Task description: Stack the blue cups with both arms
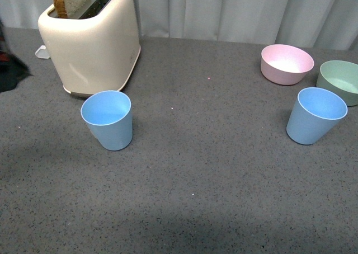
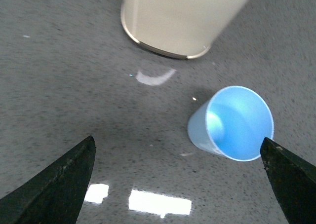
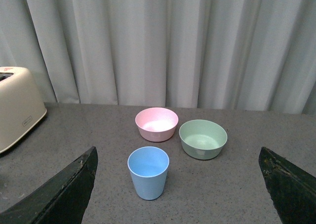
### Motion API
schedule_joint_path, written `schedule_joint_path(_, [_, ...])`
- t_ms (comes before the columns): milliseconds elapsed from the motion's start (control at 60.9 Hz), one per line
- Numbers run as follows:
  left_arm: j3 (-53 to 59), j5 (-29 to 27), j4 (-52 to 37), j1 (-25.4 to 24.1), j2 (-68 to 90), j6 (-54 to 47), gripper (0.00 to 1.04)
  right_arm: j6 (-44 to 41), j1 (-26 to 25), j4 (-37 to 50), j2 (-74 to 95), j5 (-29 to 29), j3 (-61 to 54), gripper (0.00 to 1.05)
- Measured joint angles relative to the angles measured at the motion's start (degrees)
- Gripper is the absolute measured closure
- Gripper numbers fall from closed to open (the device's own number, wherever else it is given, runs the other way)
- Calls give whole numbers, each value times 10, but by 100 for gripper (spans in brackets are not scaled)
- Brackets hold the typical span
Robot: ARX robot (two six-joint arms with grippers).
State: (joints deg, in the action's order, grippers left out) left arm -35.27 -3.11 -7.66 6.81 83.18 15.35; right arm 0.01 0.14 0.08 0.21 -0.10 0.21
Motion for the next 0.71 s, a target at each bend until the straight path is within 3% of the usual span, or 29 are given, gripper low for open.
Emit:
schedule_joint_path(181, [-136, 14, 100, 23, 141, 31, 7, 0, 0, 0, 0, 0, 0, 10])
schedule_joint_path(477, [-227, 31, 183, 41, 253, 38, 7, 0, 0, 0, 0, 0, 0, 10])
schedule_joint_path(707, [-268, 27, 219, 46, 303, 50, 40, 0, 0, 0, 0, 0, 0, 10])
